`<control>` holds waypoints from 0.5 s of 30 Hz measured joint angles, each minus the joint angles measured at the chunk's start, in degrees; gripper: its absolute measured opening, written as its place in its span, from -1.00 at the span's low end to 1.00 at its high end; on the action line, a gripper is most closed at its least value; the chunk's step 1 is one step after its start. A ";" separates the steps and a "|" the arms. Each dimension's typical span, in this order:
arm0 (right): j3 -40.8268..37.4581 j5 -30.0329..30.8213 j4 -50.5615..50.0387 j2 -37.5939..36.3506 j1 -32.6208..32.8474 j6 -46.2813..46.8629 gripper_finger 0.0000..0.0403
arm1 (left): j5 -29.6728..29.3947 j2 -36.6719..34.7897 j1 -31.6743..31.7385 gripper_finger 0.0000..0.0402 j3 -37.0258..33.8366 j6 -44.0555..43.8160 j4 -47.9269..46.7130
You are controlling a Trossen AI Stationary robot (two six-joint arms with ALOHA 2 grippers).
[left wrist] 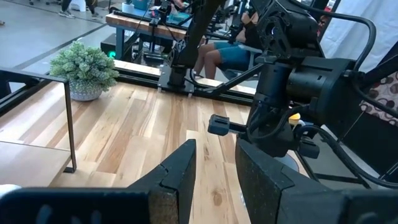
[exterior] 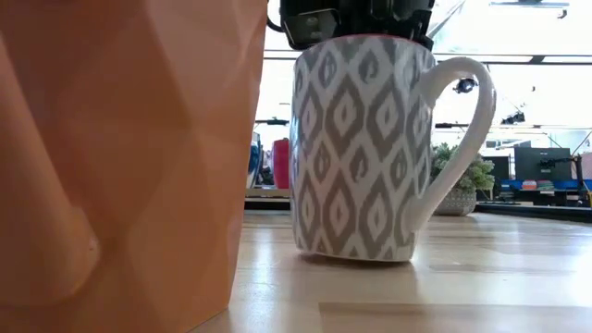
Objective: Place coffee mugs
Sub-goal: Put the gray patterned mug on the shelf
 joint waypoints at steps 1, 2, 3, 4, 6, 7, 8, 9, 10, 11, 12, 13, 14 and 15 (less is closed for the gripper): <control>0.13 -0.04 -0.13 0.00 -0.21 -0.01 -0.98 | 0.00 0.02 0.00 -0.50 0.00 0.00 0.00; 0.39 -0.02 -0.42 0.00 -0.43 -0.17 -0.98 | 0.00 0.00 0.00 -0.50 0.00 0.00 0.00; 0.78 0.04 -0.88 0.03 -0.74 -0.69 -0.99 | 0.00 0.01 0.00 -0.50 0.00 0.00 0.00; 1.15 0.20 -1.12 0.10 -1.11 -1.22 -0.99 | 0.00 0.01 0.00 -0.50 0.00 0.00 0.00; 2.36 0.63 -1.64 0.15 -2.14 -1.96 -0.99 | 0.00 0.01 0.00 -0.50 0.00 -0.02 0.00; 3.42 1.02 -2.76 0.15 -2.68 -2.75 -0.99 | 0.00 0.02 0.00 -0.50 0.00 -0.02 0.00; 4.72 1.55 -4.50 0.15 -3.33 -3.82 -0.99 | 0.00 0.00 0.00 -0.50 0.00 -0.02 0.00; 6.24 2.04 -6.63 0.15 -4.06 -4.34 -0.99 | 0.00 0.00 0.00 -0.50 0.00 -0.02 0.00; 7.85 2.50 -8.56 0.15 -4.93 -5.48 -0.99 | 0.00 0.02 0.00 -0.50 0.00 -0.02 0.00; 9.52 2.95 -10.28 0.15 -5.89 -6.63 -0.99 | 0.00 0.00 0.00 -0.50 0.00 -0.02 0.00; 11.45 3.53 -12.11 0.15 -6.90 -8.03 -0.99 | 0.00 0.00 0.00 -0.50 0.00 -0.02 0.00; 13.44 4.32 -14.13 0.15 -7.87 -9.10 -1.00 | 0.00 0.00 0.00 -0.50 0.00 -0.02 0.00; 15.36 4.92 -15.82 0.15 -8.93 -10.08 -1.00 | 0.00 0.00 0.00 -0.50 0.00 -0.02 0.00; 17.12 5.10 -16.79 0.13 -10.11 -11.13 -1.00 | 0.00 0.01 0.00 -0.50 0.00 -0.02 -0.02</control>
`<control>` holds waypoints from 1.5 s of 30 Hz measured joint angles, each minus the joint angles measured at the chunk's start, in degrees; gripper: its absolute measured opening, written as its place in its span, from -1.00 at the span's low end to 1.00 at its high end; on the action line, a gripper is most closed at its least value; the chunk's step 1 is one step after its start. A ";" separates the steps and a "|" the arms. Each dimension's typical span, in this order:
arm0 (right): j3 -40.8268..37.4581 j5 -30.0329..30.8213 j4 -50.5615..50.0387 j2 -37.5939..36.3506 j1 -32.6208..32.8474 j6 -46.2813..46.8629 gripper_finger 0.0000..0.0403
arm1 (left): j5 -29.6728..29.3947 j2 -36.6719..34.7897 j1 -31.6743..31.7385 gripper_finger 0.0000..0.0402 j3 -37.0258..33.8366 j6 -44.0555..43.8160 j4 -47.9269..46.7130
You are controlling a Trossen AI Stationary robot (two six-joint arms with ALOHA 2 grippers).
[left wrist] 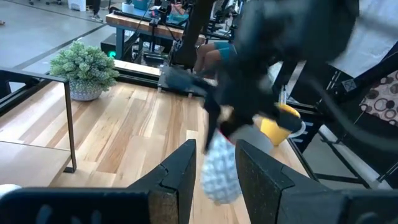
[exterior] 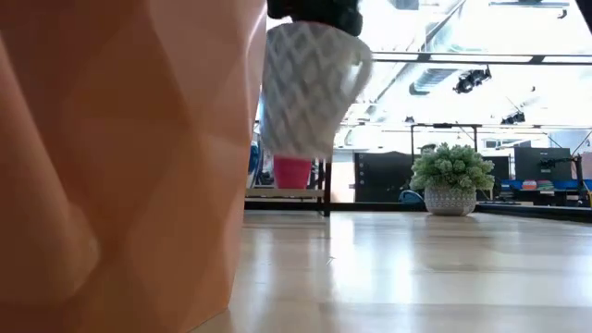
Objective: Place coffee mugs
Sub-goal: Put the gray patterned mug on the shelf
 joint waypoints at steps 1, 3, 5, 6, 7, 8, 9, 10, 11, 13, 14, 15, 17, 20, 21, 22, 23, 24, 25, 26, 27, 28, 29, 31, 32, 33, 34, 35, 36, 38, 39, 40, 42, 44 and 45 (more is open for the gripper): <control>1.60 0.15 -0.49 0.00 -1.17 -0.99 -1.00 | 0.00 -0.01 0.00 -0.50 0.00 -0.01 -0.01; 4.05 1.48 -1.49 -0.03 -3.63 -3.15 -1.00 | 0.00 0.01 0.00 -0.50 0.00 -0.11 -0.01; 5.54 1.80 -2.70 -0.07 -6.36 -4.98 -1.00 | 0.00 -0.01 0.00 -0.50 0.00 -0.11 -0.04; 5.81 1.97 -2.72 -0.07 -7.79 -5.90 -1.00 | 0.00 0.01 0.00 -0.50 0.00 -0.11 -0.07; 5.88 2.03 -2.56 -0.07 -9.26 -6.58 -1.00 | 0.01 0.00 0.00 -0.50 0.00 -0.10 -0.07; 5.88 2.00 -2.47 -0.07 -10.60 -7.13 -1.00 | 0.00 0.02 0.00 -0.50 0.00 -0.09 -0.08; 5.88 1.99 -2.44 -0.07 -11.96 -7.62 -1.00 | 0.02 0.00 0.00 -0.50 0.00 -0.09 -0.19; 5.88 1.95 -2.24 -0.07 -13.23 -8.44 -1.00 | 0.04 0.00 0.00 -0.50 0.00 -0.09 -0.41; 5.88 1.95 -1.75 -0.07 -14.40 -9.49 -1.00 | 0.07 -0.01 0.00 -0.50 0.00 -0.09 -0.87; 5.88 1.22 -0.45 -0.01 -16.59 -10.96 -1.00 | 0.07 -0.01 0.00 -0.50 0.00 -0.09 -2.20; 5.88 0.67 0.10 0.06 -17.64 -11.56 -1.00 | 0.07 -0.01 0.00 -0.50 0.00 -0.09 -2.99; 5.88 0.28 0.55 0.09 -18.65 -12.36 -1.00 | 0.07 0.01 0.00 -0.50 0.00 -0.09 -3.57; 5.88 -0.29 1.69 0.39 -20.41 -13.82 -1.00 | 0.07 0.01 -0.01 -0.50 0.00 -0.07 -4.18; 5.88 -0.59 2.22 1.09 -22.96 -16.27 -1.00 | 0.07 0.01 -0.01 -0.50 0.00 -0.06 -4.13; 5.88 -0.83 2.62 1.33 -23.80 -17.08 -1.00 | 0.07 0.01 0.00 -0.50 0.00 -0.04 -4.12; 5.86 -1.26 3.38 1.61 -24.73 -17.77 -1.00 | 0.07 0.02 -0.02 -0.50 0.00 -0.04 -4.11; 5.86 -1.74 4.23 2.11 -25.52 -18.46 -1.00 | 0.07 0.02 -0.02 -0.50 0.00 -0.04 -4.05; 5.88 -2.19 5.00 2.47 -26.32 -18.94 -1.00 | 0.07 -0.01 -0.02 -0.50 0.00 -0.04 -3.99; 5.88 -2.71 5.25 2.78 -27.18 -19.66 -1.00 | 0.07 0.02 -0.02 -0.50 0.00 -0.04 -4.08; 5.88 -3.15 5.18 3.23 -27.80 -20.10 -1.00 | 0.05 0.02 -0.02 -0.50 0.00 -0.04 -4.11; 5.88 -3.45 5.27 3.56 -28.41 -20.59 -1.00 | 0.04 0.01 -0.02 -0.50 0.00 -0.04 -3.93; 5.86 -3.63 5.48 3.73 -29.00 -21.18 -1.00 | 0.04 0.02 -0.01 -0.50 0.00 -0.04 -3.92; 5.86 -3.83 5.46 3.88 -29.52 -21.59 -1.00 | 0.04 0.01 -0.02 -0.50 0.00 -0.04 -3.95; 5.86 -4.06 5.69 4.11 -30.31 -22.57 -1.00 | 0.02 0.02 -0.02 -0.50 0.00 -0.04 -3.86; 5.86 -4.22 5.65 4.20 -30.83 -22.99 -1.00 | 0.02 0.02 0.00 -0.50 0.00 -0.04 -3.87; 5.86 -4.37 5.58 4.30 -31.24 -23.60 -1.00 | 0.00 0.02 -0.02 -0.50 0.00 -0.04 -3.76; 5.86 -4.71 5.81 4.51 -31.60 -24.02 -1.00 | 0.00 0.00 -0.02 -0.50 0.00 -0.04 -3.74; 5.86 -5.07 6.31 4.65 -32.02 -24.09 -1.00 | -0.02 0.01 0.00 -0.50 0.00 -0.04 -3.82; 5.86 -5.27 6.80 4.83 -32.36 -24.34 -1.00 | -0.25 0.02 0.02 -0.50 0.00 -0.04 -3.81; 5.86 -5.16 6.67 5.10 -32.83 -25.43 -1.00 | -0.35 -0.01 0.07 -0.50 0.00 -0.09 -3.75; 5.86 -5.18 6.83 5.29 -33.09 -25.54 -1.00 | -0.35 0.02 0.07 -0.50 0.00 -0.13 -3.78; 5.86 -5.21 7.26 5.46 -33.33 -25.56 -1.00 | -0.37 0.02 0.07 -0.50 0.00 -0.11 -3.74; 5.89 -5.33 7.62 5.95 -33.60 -25.66 -1.00 | -0.37 -0.01 0.07 -0.50 0.00 -0.09 -3.55; 5.93 -5.85 8.17 6.33 -33.78 -25.73 -1.00 | -0.37 0.00 0.07 -0.50 0.00 -0.07 -3.45; 5.93 -6.44 8.17 6.78 -33.78 -25.73 -1.00 | -0.37 -0.01 0.07 -0.50 0.00 -0.07 -3.35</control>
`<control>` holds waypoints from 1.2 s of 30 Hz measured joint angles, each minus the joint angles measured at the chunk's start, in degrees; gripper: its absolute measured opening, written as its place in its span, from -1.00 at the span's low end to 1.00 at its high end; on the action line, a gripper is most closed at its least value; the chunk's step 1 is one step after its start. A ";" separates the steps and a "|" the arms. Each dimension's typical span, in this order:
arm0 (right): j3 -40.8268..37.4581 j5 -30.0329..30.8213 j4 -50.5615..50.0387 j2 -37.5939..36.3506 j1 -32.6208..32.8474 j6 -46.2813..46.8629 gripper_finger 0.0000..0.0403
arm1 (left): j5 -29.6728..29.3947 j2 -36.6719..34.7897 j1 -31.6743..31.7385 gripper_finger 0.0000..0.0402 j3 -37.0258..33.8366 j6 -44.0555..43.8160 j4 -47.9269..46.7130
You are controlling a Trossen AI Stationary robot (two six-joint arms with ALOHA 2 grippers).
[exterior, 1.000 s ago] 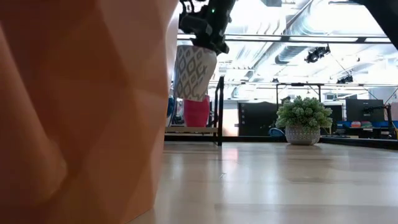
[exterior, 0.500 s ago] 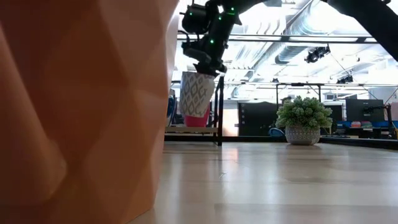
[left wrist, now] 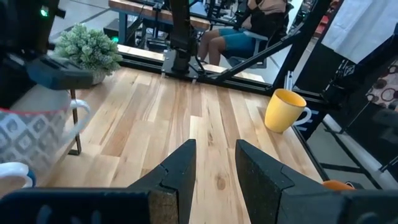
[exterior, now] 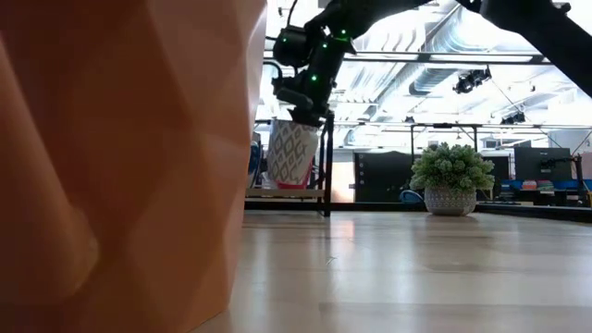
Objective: Place coffee mugs
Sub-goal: Put the gray patterned mug on the shelf
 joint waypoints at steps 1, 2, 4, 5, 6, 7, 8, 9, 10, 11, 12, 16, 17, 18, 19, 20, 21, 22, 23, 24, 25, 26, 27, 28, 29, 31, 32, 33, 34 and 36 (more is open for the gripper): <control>-0.01 -0.27 -0.01 0.50 0.01 -0.14 -1.00 | -0.02 0.00 0.00 -0.50 0.00 0.00 0.04; -0.02 -0.30 0.37 0.74 0.04 -0.14 -1.00 | -0.02 0.02 0.00 -0.50 0.00 0.00 0.02; 0.02 -0.22 0.73 1.04 0.02 -0.43 -1.00 | -0.04 0.00 0.00 -0.50 0.00 0.00 0.22; 0.06 -0.29 0.92 1.15 0.00 -0.52 -1.00 | -0.04 0.02 0.00 -0.50 0.00 -0.02 0.36; 0.07 -0.44 0.83 1.15 0.00 -0.63 -1.00 | -0.04 0.02 0.00 -0.50 0.00 -0.02 0.35; 0.07 -0.51 0.88 1.15 -0.02 -0.74 -1.00 | -0.04 0.02 0.00 -0.50 0.00 -0.02 0.45; 0.07 -0.53 0.91 1.15 -0.02 -0.85 -1.00 | -0.04 0.02 0.00 -0.50 0.00 -0.05 0.45; 0.07 -0.39 0.95 1.15 0.00 -1.07 -1.00 | -0.04 0.02 0.00 -0.50 0.01 -0.07 0.43; 0.07 -0.21 0.95 1.15 0.00 -1.17 -1.00 | -0.04 0.02 0.00 -0.50 0.00 -0.07 0.51; 0.07 -0.12 0.95 1.15 0.00 -1.27 -1.00 | -0.04 0.00 0.00 -0.50 0.00 -0.07 0.61; 0.07 -0.02 0.95 1.15 0.00 -1.30 -1.00 | -0.04 0.02 0.00 -0.50 0.00 -0.06 0.69; 0.07 -0.07 1.05 1.17 0.00 -1.71 -1.00 | -0.07 0.02 0.00 -0.50 0.00 -0.09 0.87; 0.07 -0.06 1.08 1.17 0.00 -1.77 -1.00 | -0.07 0.02 0.00 -0.50 0.00 -0.10 0.88; 0.07 -0.03 1.08 1.17 0.00 -1.78 -1.00 | -0.07 0.02 0.00 -0.50 0.00 -0.11 0.94; 0.07 0.01 1.08 1.17 -0.01 -1.80 -1.00 | -0.07 0.01 0.00 -0.50 0.00 -0.13 1.00; 0.07 0.00 1.08 1.17 -0.05 -1.82 -1.00 | -0.07 0.02 0.00 -0.50 0.00 -0.13 1.10; 0.07 -0.02 1.08 1.17 -0.08 -1.82 -1.00 | -0.07 0.02 -0.02 -0.50 0.00 -0.13 1.28; 0.07 -0.06 1.08 1.20 -0.09 -1.86 -1.00 | -0.07 0.02 -0.02 -0.50 0.00 -0.19 1.32; 0.07 -0.10 1.08 1.20 -0.09 -2.03 -1.00 | -0.07 0.01 -0.01 -0.50 0.00 -0.46 1.33; 0.07 -0.08 1.08 1.20 -0.09 -2.21 -1.00 | -0.07 0.02 -0.01 -0.50 0.00 -0.65 1.33; 0.07 -0.04 1.08 1.20 -0.09 -2.26 -1.00 | -0.08 0.01 -0.02 -0.50 0.00 -0.95 1.33; 0.07 -0.02 1.04 1.21 -0.09 -2.31 -1.00 | -0.08 0.01 -0.02 -0.50 0.00 -1.04 1.32; 0.07 0.02 0.96 1.22 -0.10 -2.34 -1.00 | -0.09 0.02 -0.02 -0.50 0.00 -1.07 1.31; 0.07 0.16 0.85 1.22 -0.09 -2.36 -1.00 | -0.08 0.02 -0.02 -0.50 0.00 -1.07 1.31; 0.07 0.38 0.73 1.22 -0.09 -2.50 -1.00 | -0.09 0.02 -0.02 -0.50 0.00 -1.07 1.31; 0.07 1.11 0.47 1.22 -0.03 -2.86 -1.00 | -0.09 0.02 -0.02 -0.50 0.00 -1.07 1.31; 0.07 1.18 0.41 1.22 -0.03 -2.90 -1.00 | -0.08 0.02 -0.02 -0.50 0.00 -1.07 1.31; 0.07 1.20 0.31 1.22 -0.04 -3.03 -1.00 | -0.09 0.01 -0.02 -0.50 0.00 -1.07 1.31; 0.07 1.52 0.25 1.22 -0.04 -3.07 -1.00 | -0.08 0.01 -0.02 -0.50 0.00 -1.07 1.29; 0.07 2.67 0.21 1.20 -0.06 -3.08 -1.00 | -0.09 0.02 -0.02 -0.50 0.00 -1.07 1.29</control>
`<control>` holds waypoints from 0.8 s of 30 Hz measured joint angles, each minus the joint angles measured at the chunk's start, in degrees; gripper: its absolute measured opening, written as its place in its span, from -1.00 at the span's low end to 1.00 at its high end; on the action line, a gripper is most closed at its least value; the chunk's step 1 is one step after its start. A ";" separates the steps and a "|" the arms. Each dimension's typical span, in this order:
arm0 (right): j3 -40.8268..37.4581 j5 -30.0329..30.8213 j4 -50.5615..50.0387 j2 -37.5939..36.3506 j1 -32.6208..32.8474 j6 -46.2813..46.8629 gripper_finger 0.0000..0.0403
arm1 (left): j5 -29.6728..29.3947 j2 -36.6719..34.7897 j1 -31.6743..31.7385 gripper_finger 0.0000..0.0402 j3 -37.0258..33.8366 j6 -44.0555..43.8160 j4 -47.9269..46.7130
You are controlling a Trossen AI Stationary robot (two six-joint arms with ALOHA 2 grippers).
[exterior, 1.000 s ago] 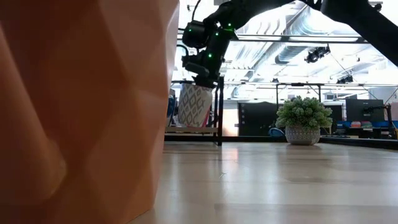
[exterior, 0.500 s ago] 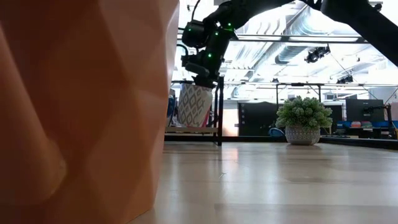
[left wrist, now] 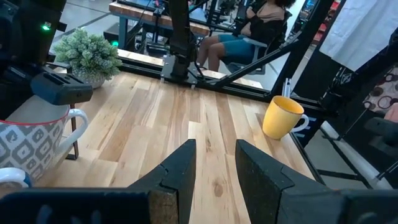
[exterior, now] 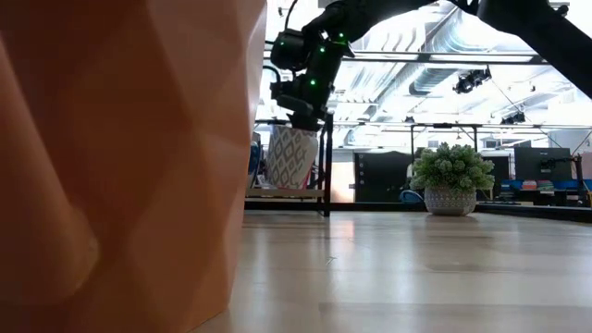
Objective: Place coffee mugs
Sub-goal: Put the gray patterned mug on the shelf
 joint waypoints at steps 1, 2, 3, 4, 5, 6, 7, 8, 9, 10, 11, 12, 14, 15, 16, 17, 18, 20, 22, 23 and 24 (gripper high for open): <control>0.00 -0.25 -0.06 0.00 -0.07 -0.07 -1.00 | 0.01 0.00 0.00 -0.50 0.00 0.00 -0.01; 0.00 -0.68 -0.11 0.00 -0.17 -0.15 -1.00 | 0.01 0.00 0.00 -0.50 0.00 0.00 -0.02; 0.00 -0.89 -0.14 0.00 -0.23 -0.16 -1.00 | 0.02 0.00 0.00 -0.50 0.00 0.00 -0.02; 0.00 -0.90 -0.14 0.00 -0.23 -0.16 -1.00 | 0.00 0.00 0.00 -0.50 0.00 0.00 -0.02; 0.00 -0.87 -0.13 0.00 -0.22 -0.19 -1.00 | 0.01 -0.01 0.00 -0.50 0.00 0.00 -0.03; 0.00 -0.87 -0.14 0.00 -0.25 -0.18 -1.00 | 0.02 -0.02 0.00 -0.50 0.00 0.00 -0.06; 0.00 -0.91 -0.15 0.00 -0.27 -0.18 -1.00 | 0.02 0.00 0.00 -0.50 0.00 0.00 -0.09; 0.00 -0.91 -0.15 0.00 -0.29 -0.16 -1.00 | 0.02 0.00 0.00 -0.50 0.00 0.00 -0.11; 0.00 -0.86 -0.14 0.00 -0.29 -0.18 -0.99 | 0.02 0.00 0.00 -0.50 0.00 0.00 -0.13; -0.02 -0.66 -0.14 0.00 -0.27 -0.22 -0.97 | 0.02 0.00 0.00 -0.50 0.00 0.00 -0.13; -0.02 -0.44 -0.14 0.02 -0.25 -0.20 -0.96 | 0.02 0.00 0.00 -0.50 0.00 0.00 -0.13; -0.06 -0.37 -0.14 0.08 -0.26 -0.18 -0.93 | 0.02 0.00 0.00 -0.50 0.00 0.00 -0.13; -0.13 -0.22 -0.10 0.19 -0.29 -0.16 -0.88 | 0.02 0.00 0.00 -0.50 0.00 0.02 -0.13; -0.13 -0.24 0.04 0.21 -0.29 -0.17 -0.86 | 0.02 -0.01 0.00 -0.50 0.00 0.01 -0.13; -0.17 -0.34 0.06 0.24 -0.29 -0.14 -0.83 | 0.02 0.00 0.00 -0.50 0.00 0.01 -0.13; -0.20 -0.42 0.18 0.24 -0.29 -0.04 -0.81 | 0.02 0.00 0.00 -0.50 0.00 0.02 -0.13; -0.23 -0.43 0.33 0.24 -0.28 0.05 -0.78 | 0.02 -0.01 0.00 -0.50 0.00 0.02 -0.15; -0.24 -0.53 0.64 0.24 -0.21 0.09 -0.75 | 0.02 0.00 0.00 -0.50 0.00 0.02 -0.15; -0.24 -0.61 0.97 0.24 -0.16 0.11 -0.71 | 0.02 0.00 0.00 -0.50 0.00 0.02 -0.15; -0.24 -0.65 1.16 0.24 -0.16 0.20 -0.70 | 0.02 0.00 0.00 -0.50 0.00 0.02 -0.15; -0.24 -0.69 1.36 0.24 -0.16 0.28 -0.69 | 0.02 0.00 0.00 -0.50 0.00 0.02 -0.15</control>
